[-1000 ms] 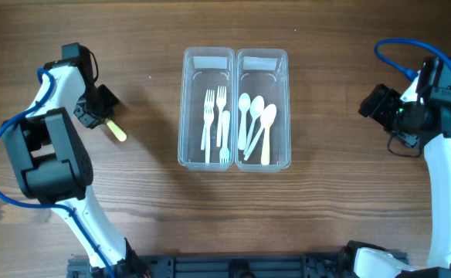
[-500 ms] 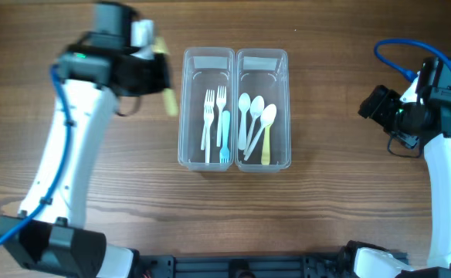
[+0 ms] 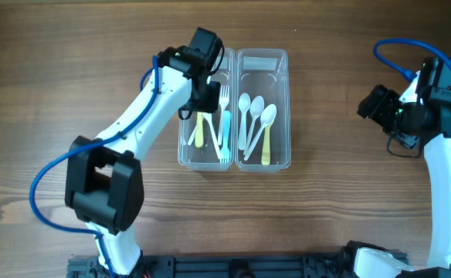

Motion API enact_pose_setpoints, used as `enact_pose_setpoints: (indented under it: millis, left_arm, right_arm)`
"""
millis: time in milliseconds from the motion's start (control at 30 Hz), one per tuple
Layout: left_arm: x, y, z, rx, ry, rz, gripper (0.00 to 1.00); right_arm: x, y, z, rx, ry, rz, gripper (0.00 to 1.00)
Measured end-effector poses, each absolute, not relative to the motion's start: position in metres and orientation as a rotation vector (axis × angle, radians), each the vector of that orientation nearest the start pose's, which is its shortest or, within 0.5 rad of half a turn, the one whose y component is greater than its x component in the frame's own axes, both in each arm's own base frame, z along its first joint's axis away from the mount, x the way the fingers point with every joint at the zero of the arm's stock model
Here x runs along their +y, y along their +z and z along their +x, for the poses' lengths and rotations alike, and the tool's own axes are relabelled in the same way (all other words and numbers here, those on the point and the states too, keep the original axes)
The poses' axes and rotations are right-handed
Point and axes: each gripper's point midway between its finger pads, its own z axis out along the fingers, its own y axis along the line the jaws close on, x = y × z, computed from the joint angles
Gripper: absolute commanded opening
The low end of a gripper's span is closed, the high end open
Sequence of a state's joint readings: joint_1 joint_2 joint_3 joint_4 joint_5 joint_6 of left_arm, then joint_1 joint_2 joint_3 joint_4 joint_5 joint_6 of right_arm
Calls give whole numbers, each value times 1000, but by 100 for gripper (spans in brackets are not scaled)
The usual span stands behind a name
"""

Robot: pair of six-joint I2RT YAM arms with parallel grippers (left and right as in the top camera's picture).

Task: Pack container

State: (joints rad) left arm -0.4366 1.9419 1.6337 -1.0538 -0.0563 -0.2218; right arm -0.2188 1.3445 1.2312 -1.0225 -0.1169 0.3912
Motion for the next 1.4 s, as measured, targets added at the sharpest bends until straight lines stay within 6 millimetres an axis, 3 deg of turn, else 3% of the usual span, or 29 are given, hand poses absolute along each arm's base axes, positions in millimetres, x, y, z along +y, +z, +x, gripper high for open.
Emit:
enact_pose_setpoints:
  millis: [100,200,300,333,367,433,467,500,533,633,667,700,800,1400]
  left_arm:
    - [-157,163,389,2763,10,267,60]
    - [-139,248,372,2575,-18,212,52]
    - [-104,296,347,2475,25,126,55]
    - [-93,308,341,2446,42,97,64]
    - [-72,332,325,2380,70,41,74]
    - [-51,365,298,2278,72,-16,100]
    - [-45,377,286,2240,67,-20,99]
    - [-36,391,267,2194,61,-41,100]
    - [-23,410,235,2118,35,-61,100]
    - [-4,420,185,2062,18,-77,100]
    - [-2,422,177,2049,13,-80,100]
    - [4,420,163,2048,13,-80,100]
    - [10,413,148,2069,30,-79,100]
    - [14,411,146,2075,49,-86,100]
  right_arm:
    - [-39,183,315,2603,278,705,72]
    - [-18,192,324,2588,430,517,66]
    - [-10,208,323,2542,462,418,64]
    - [-8,220,320,2507,454,377,66]
    - [-6,254,312,2410,431,309,72]
    - [-2,312,299,2237,385,212,76]
    - [0,336,291,2165,365,178,77]
    - [6,391,261,1984,309,93,80]
    - [11,414,242,1903,287,55,82]
    - [23,436,196,1801,253,0,93]
    - [24,435,188,1797,248,-7,99]
    - [26,432,182,1805,249,-6,100]
    - [26,425,180,1830,253,-2,100]
    - [26,419,179,1855,259,5,100]
